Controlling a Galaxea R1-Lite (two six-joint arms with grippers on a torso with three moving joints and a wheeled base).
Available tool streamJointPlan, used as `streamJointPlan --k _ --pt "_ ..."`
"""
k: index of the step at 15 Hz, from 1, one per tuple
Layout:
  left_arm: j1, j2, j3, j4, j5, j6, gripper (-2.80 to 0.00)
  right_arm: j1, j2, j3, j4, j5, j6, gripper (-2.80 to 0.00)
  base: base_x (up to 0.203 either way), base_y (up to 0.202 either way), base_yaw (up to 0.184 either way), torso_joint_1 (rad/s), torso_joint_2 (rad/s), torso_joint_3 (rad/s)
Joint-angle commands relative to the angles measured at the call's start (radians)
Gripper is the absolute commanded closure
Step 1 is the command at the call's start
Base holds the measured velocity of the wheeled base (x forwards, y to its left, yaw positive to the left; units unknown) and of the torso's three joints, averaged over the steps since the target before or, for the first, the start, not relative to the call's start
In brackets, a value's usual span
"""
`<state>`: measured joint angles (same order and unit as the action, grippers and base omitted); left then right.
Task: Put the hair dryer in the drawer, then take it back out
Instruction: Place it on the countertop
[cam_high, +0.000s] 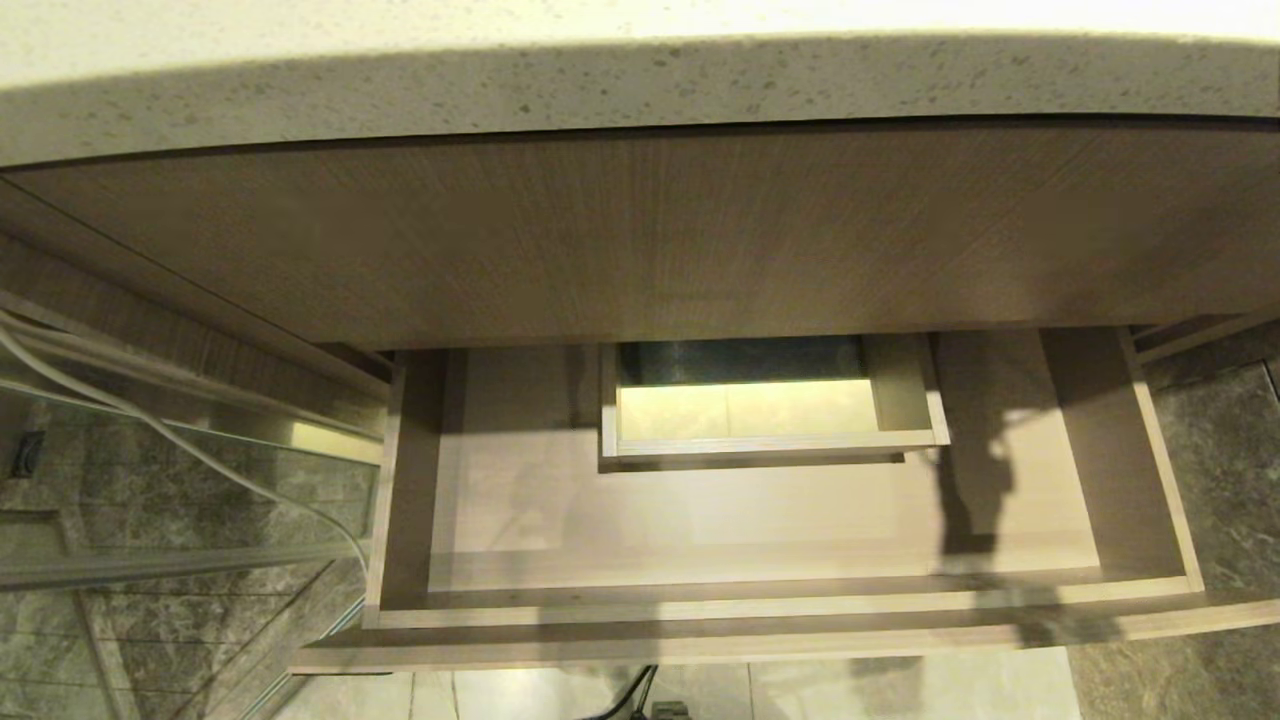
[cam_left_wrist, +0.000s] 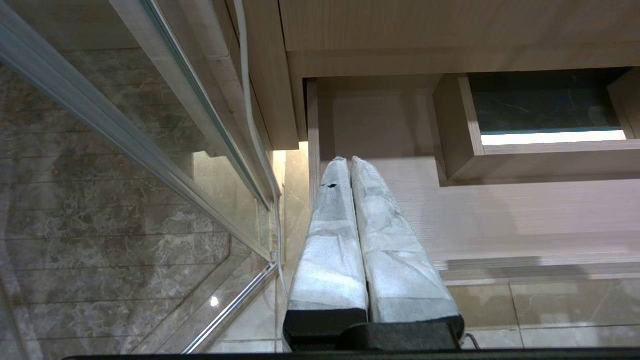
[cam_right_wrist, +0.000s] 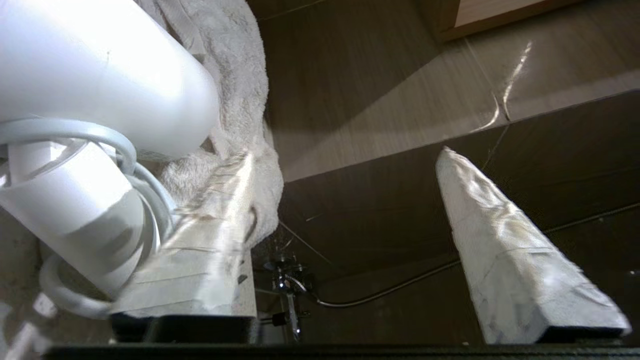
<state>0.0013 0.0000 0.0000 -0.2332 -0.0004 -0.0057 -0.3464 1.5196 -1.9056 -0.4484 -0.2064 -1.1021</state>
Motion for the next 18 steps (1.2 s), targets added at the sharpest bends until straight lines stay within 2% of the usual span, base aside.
streamJointPlan --k 1,6,10,11,13,15,16,18 --pt "0.000 0.000 0.040 -0.002 0.000 0.000 0.00 0.002 -0.089 0.043 0.043 0.010 -0.009 0.00 0.000 0.000 0.000 0.000 0.00 0.000" --pt "0.000 0.000 0.040 -0.002 0.000 0.000 0.00 0.006 -0.325 0.203 0.127 0.022 0.009 0.00 0.000 0.000 0.000 0.000 0.00 0.000" --pt "0.000 0.000 0.040 -0.002 0.000 0.000 0.00 0.006 -0.530 0.347 0.291 -0.011 0.013 0.00 0.000 0.000 0.000 0.000 0.00 0.000" --pt "0.000 0.000 0.040 -0.002 0.000 0.000 0.00 0.005 -0.586 0.393 0.378 -0.056 0.006 0.00 0.000 0.000 0.000 0.000 0.00 0.000" --pt "0.000 0.000 0.040 -0.002 0.000 0.000 0.00 0.005 -0.641 0.458 0.679 -0.170 -0.015 0.00 0.000 0.000 0.000 0.000 0.00 0.000" --pt "0.000 0.000 0.040 -0.002 0.000 0.000 0.00 0.005 -0.646 0.534 0.946 -0.389 -0.016 0.00 0.000 0.000 0.000 0.000 0.00 0.000" --pt "0.000 0.000 0.040 -0.002 -0.001 0.000 0.00 0.002 -0.614 0.559 1.005 -0.444 0.005 0.00 0.000 0.000 0.000 0.000 0.00 0.000" --pt "0.000 0.000 0.040 -0.002 0.000 0.001 0.00 -0.006 -0.490 0.577 1.126 -0.480 0.124 0.00 0.000 0.000 0.000 0.000 0.00 0.000"
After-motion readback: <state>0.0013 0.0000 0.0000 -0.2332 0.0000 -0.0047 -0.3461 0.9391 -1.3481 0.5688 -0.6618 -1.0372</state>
